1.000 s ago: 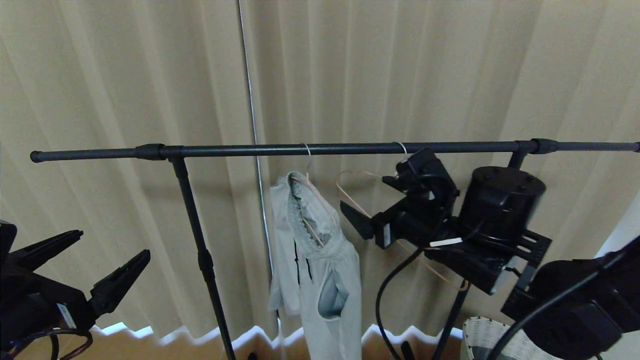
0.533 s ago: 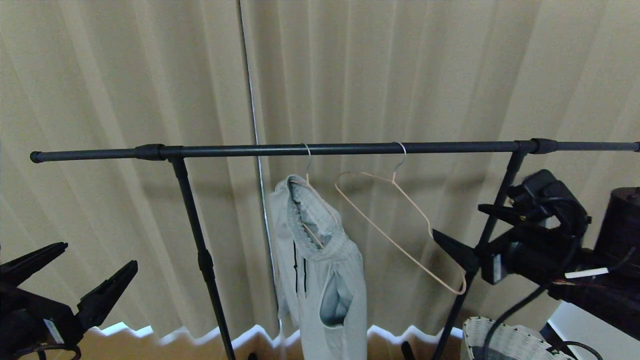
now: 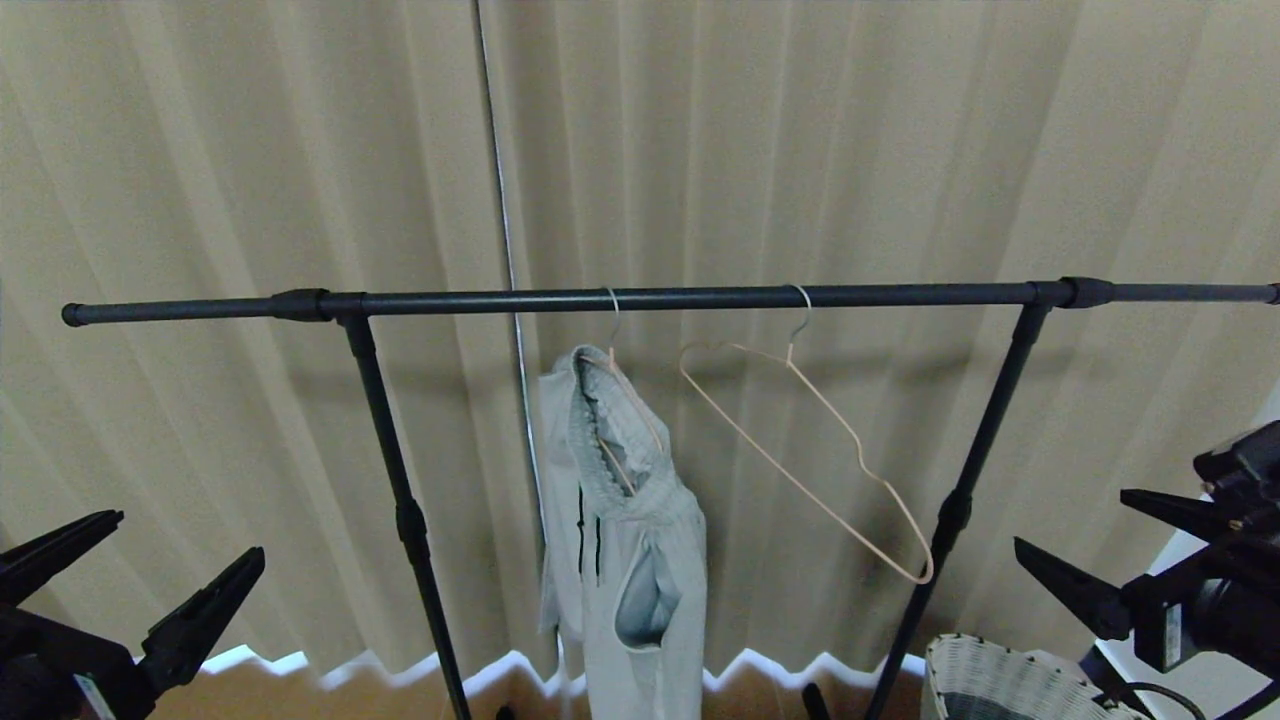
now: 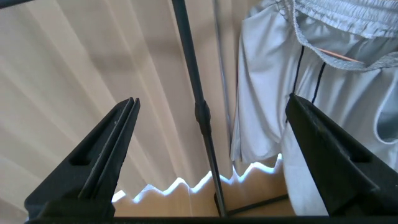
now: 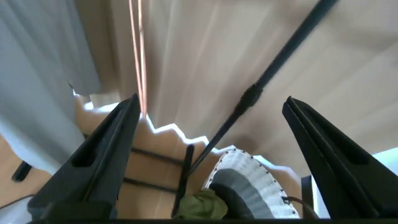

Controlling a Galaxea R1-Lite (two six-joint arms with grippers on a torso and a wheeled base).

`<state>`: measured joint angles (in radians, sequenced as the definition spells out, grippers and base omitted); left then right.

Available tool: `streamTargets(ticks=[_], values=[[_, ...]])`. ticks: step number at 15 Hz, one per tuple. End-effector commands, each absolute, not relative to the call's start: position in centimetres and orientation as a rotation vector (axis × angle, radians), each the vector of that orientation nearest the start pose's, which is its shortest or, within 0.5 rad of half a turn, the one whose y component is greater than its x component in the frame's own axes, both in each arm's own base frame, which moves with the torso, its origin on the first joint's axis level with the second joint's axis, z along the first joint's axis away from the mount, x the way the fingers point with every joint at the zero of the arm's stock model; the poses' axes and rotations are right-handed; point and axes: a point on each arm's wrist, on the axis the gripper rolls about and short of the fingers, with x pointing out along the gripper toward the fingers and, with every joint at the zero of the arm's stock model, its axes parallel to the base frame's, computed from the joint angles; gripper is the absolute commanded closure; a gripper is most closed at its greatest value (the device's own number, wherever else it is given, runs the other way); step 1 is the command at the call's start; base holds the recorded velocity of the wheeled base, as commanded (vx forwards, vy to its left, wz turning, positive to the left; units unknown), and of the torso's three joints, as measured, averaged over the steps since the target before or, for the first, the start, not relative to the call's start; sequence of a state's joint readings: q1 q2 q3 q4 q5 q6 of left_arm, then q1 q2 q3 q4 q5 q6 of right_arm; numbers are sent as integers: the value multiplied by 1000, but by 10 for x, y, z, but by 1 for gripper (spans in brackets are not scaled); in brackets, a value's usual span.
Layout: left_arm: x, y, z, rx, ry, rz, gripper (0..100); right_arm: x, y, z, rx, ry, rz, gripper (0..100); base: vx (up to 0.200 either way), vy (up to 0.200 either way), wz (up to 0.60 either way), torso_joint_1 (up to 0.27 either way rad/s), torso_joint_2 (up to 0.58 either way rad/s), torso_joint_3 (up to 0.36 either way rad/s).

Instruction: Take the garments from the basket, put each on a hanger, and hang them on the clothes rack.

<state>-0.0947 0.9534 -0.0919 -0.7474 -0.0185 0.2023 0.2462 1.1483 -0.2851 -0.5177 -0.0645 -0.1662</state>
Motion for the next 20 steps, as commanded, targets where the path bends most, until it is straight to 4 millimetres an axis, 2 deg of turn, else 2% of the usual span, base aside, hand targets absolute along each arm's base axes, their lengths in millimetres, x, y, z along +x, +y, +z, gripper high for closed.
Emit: streamTargets(ticks=[1,6,11,20], values=[[98,-10,150,206,97,-124,0,132,33,149,-211,293,229,0,0,0,0,0,0,0],[97,-10,151,205,92,-130,0,139,31,147,-199,265,207,0,0,0,0,0,0,0],[97,-11,149,207,97,-139,0,148,15,148,-184,282,90,0,0,0,0,0,0,0],[93,-10,147,271,88,-141,0,150,16,142,-186,317,92,0,0,0,0,0,0,0]])
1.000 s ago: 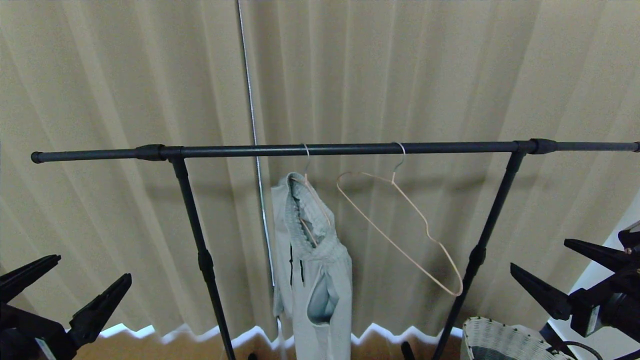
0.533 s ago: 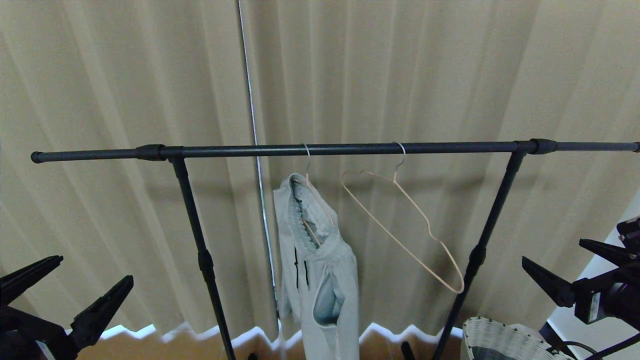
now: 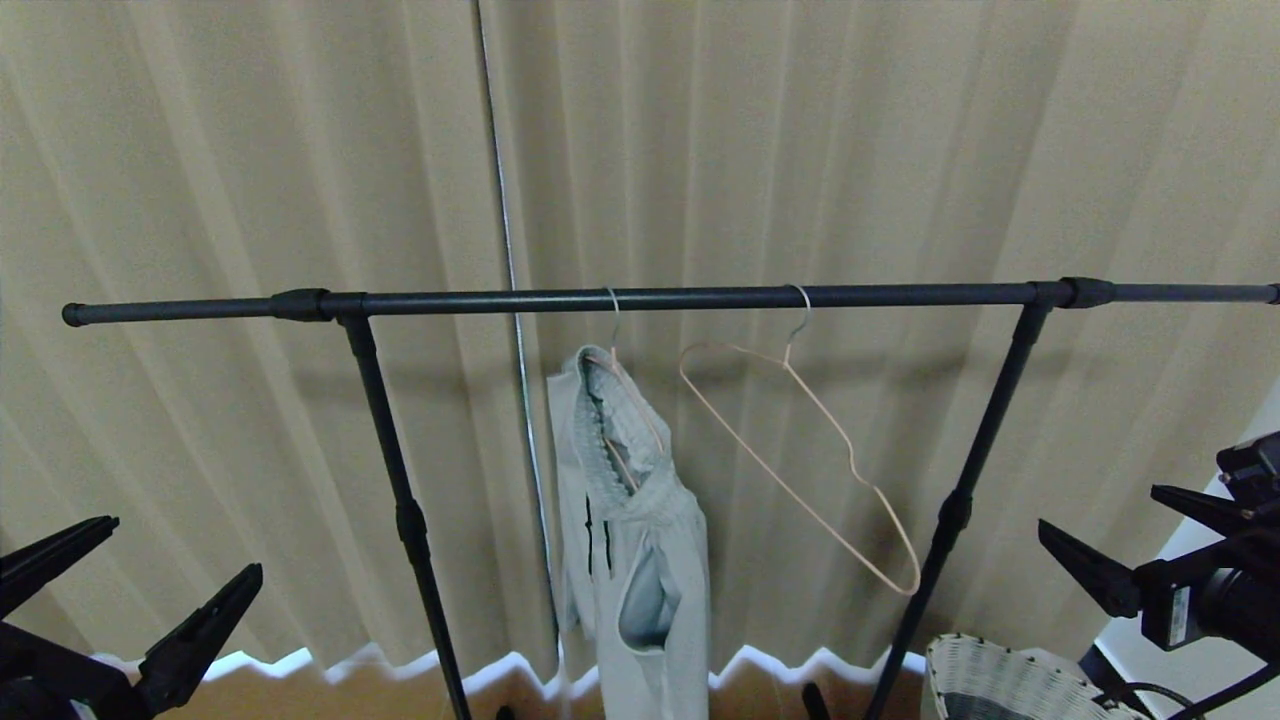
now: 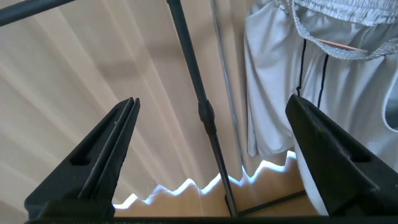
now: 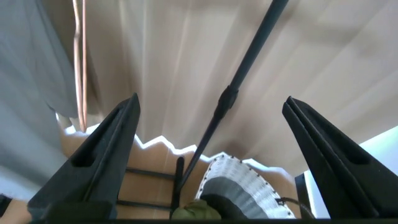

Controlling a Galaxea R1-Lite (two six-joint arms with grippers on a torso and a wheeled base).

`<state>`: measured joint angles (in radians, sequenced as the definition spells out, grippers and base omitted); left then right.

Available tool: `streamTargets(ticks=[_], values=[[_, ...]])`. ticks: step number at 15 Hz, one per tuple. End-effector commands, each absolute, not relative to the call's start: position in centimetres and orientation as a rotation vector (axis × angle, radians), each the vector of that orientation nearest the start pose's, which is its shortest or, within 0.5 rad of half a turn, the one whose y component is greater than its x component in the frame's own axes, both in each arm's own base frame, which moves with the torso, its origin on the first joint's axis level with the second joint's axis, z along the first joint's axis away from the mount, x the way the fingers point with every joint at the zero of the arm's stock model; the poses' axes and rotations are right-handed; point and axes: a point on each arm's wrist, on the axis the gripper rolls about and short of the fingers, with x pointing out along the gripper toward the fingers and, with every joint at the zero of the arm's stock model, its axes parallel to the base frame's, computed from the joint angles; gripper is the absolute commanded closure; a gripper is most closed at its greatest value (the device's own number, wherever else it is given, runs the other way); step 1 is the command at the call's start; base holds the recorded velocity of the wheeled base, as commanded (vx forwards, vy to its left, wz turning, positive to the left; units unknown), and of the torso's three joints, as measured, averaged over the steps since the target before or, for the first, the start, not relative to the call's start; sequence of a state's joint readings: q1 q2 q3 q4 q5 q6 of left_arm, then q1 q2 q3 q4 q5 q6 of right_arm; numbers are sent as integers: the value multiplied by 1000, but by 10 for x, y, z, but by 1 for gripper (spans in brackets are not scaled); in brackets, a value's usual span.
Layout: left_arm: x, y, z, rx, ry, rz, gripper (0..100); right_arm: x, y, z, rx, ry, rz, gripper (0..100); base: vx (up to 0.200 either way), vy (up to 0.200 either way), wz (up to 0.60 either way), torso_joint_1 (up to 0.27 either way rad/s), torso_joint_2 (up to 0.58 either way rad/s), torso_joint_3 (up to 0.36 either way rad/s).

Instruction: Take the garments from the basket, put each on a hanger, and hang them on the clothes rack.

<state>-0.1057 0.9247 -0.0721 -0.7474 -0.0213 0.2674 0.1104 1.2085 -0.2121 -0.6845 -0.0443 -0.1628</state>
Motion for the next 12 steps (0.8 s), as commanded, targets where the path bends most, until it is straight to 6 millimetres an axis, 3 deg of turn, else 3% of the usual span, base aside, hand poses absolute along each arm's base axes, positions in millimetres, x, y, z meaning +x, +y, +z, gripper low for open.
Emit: streamTargets(ticks=[1,4,12], values=[[93,-10,147,271,88,-141,0,150,16,141,-188,318,92,0,0,0,0,0,0,0],[93,-10,147,269,90,-141,0,150,16,141,-188,321,94,0,0,0,0,0,0,0],[93,-10,146,272,93,-141,0,148,16,137,-192,336,100,0,0,-200,0,3,4,2]])
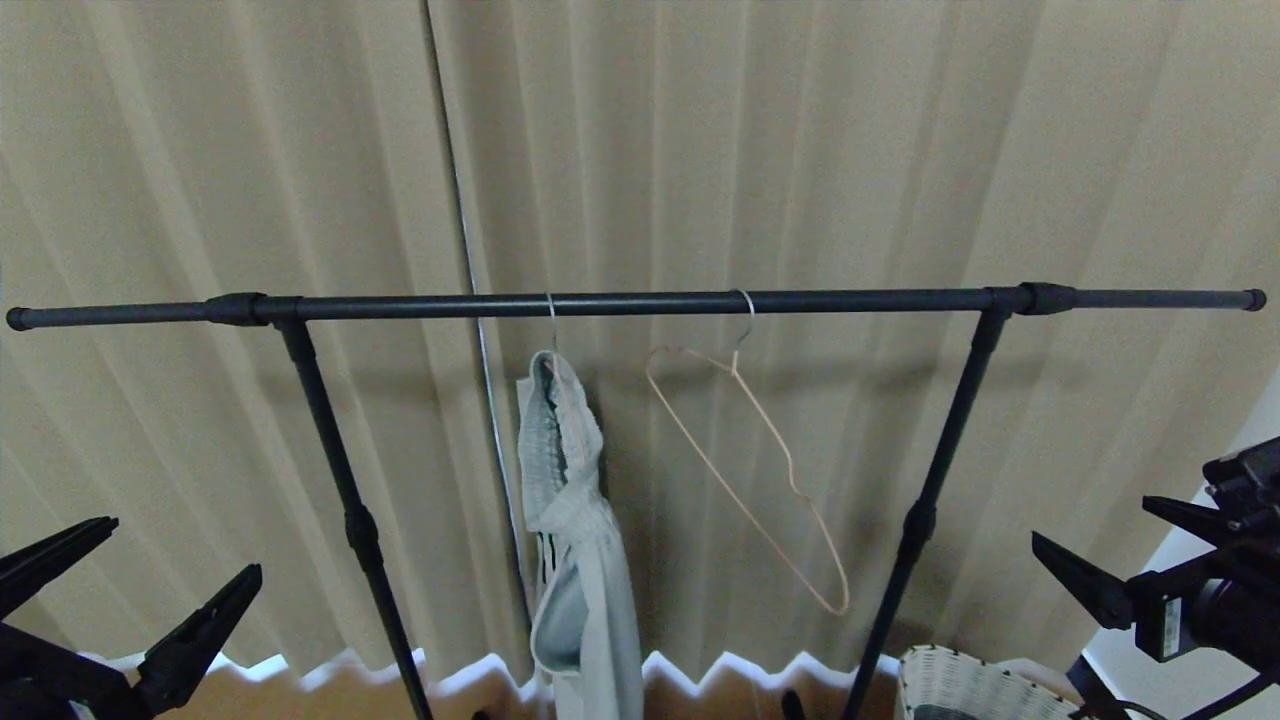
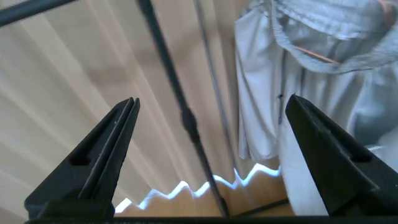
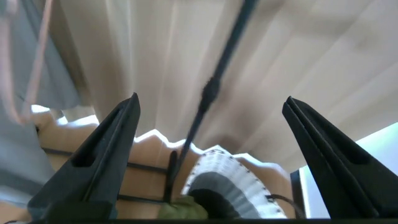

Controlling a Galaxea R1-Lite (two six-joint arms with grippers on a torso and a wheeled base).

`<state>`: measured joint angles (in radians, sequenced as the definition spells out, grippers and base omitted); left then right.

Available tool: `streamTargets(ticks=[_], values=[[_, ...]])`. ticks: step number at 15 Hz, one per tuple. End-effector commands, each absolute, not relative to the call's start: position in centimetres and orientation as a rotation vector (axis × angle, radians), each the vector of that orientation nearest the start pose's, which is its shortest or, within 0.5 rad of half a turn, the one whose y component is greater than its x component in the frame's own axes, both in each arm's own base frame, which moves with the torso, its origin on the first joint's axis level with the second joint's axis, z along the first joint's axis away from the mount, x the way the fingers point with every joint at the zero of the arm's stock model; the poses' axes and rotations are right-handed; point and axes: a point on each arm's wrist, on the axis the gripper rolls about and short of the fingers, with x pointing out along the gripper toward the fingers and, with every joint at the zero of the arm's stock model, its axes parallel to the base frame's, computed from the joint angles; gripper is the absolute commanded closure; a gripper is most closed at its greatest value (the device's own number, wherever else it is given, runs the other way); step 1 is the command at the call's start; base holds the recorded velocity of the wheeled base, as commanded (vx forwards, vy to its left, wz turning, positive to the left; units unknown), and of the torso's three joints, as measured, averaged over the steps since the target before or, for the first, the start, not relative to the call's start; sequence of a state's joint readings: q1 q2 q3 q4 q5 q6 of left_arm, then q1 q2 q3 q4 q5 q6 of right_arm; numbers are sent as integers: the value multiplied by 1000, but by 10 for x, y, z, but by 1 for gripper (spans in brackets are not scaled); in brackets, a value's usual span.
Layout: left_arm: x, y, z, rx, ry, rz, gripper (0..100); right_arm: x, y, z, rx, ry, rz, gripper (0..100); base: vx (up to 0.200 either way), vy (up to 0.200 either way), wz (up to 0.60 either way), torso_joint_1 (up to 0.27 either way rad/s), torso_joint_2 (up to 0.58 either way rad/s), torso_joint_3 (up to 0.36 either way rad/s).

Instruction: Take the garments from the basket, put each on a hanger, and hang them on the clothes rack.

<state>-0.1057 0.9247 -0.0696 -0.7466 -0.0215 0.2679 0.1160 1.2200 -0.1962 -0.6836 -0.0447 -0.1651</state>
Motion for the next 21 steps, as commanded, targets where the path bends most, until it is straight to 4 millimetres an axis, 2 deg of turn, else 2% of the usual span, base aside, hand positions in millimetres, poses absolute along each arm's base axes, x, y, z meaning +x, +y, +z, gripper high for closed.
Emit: streamTargets(ticks=[1,5,21], values=[[93,-10,146,272,93,-141,0,148,16,137,-192,334,100,0,0,-200,0,12,2,2],[93,-10,146,272,93,-141,0,148,16,138,-192,332,98,0,0,-200,0,1,1,4],[105,-12,145,237,141,-148,0,144,10,132,-198,357,49,0,0,0,0,0,0,0]])
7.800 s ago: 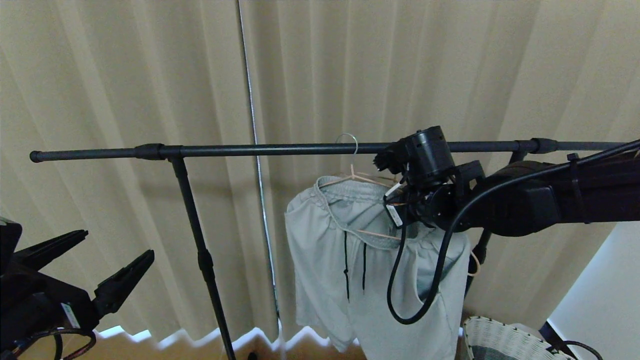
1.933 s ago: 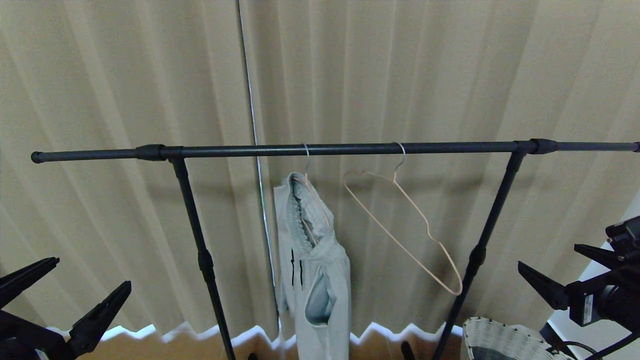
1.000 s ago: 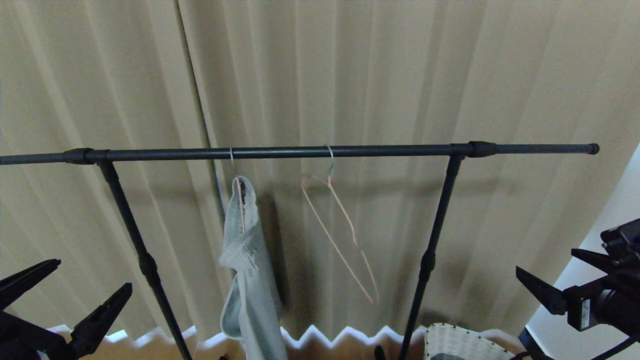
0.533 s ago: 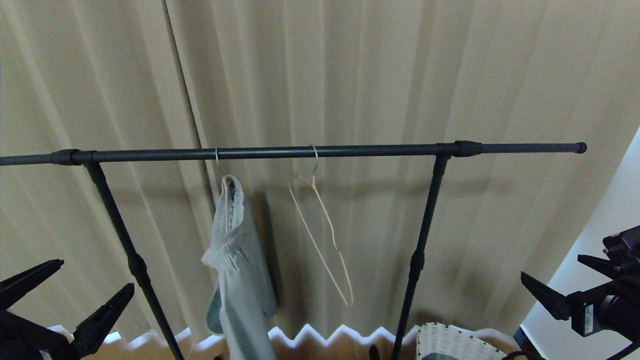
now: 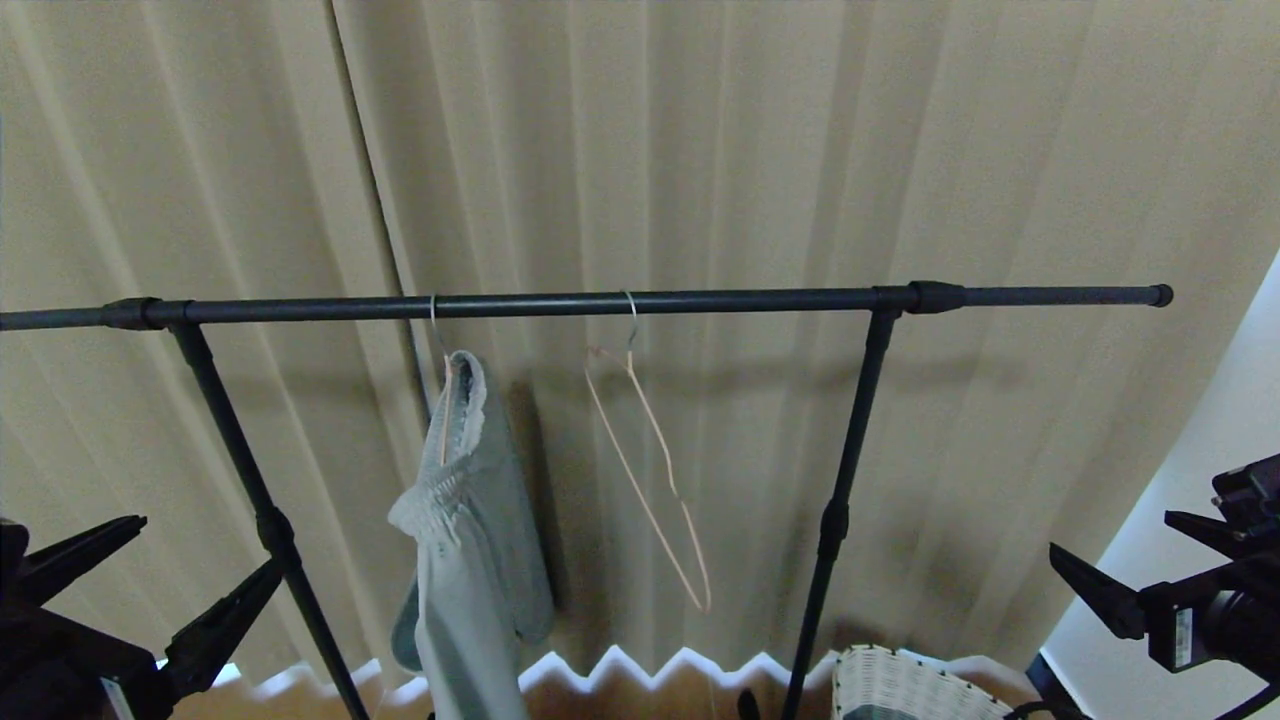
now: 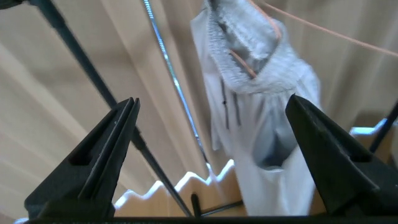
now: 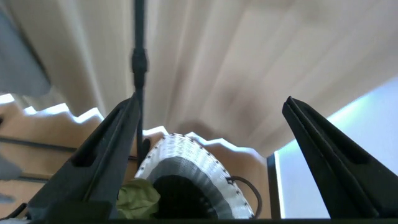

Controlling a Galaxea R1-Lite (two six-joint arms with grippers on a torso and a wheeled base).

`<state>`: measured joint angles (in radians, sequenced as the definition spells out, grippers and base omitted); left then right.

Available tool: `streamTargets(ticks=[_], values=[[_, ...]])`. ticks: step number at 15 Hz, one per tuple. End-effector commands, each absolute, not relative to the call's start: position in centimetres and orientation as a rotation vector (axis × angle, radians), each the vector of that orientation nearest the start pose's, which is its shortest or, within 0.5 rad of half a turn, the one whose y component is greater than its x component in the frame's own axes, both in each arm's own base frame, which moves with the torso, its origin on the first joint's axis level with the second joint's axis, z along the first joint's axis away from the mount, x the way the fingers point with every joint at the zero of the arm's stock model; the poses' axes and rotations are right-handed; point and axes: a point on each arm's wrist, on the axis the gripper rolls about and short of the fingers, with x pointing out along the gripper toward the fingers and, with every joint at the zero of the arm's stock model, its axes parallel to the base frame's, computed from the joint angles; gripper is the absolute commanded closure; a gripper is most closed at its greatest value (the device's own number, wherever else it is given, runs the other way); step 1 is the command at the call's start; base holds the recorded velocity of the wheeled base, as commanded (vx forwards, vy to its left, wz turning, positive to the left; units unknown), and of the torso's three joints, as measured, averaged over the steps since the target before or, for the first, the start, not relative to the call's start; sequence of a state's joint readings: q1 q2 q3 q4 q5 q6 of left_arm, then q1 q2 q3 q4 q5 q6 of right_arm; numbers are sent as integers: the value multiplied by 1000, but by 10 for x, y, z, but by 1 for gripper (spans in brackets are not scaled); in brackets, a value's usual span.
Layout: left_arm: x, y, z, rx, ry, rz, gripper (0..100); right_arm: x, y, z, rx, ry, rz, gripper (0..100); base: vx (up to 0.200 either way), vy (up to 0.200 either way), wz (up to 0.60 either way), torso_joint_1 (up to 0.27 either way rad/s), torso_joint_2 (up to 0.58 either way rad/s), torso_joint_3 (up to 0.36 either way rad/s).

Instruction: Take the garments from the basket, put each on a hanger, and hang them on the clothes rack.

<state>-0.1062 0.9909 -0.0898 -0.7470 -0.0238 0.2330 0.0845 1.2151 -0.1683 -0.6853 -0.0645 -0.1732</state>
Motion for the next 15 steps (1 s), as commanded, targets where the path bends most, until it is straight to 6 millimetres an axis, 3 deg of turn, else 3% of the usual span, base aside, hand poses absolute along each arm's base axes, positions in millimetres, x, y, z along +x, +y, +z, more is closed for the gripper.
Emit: streamTargets(ticks=[1,9,15], values=[[106,-12,148,234,132,-145,0,144,11,132,-198,357,51,0,0,0,0,0,0,0],[105,-12,154,200,233,-160,0,142,10,130,-200,363,49,0,0,0,0,-11,25,15],[90,-16,164,146,326,-261,0,141,10,127,-221,377,54,0,0,0,0,-201,478,264]])
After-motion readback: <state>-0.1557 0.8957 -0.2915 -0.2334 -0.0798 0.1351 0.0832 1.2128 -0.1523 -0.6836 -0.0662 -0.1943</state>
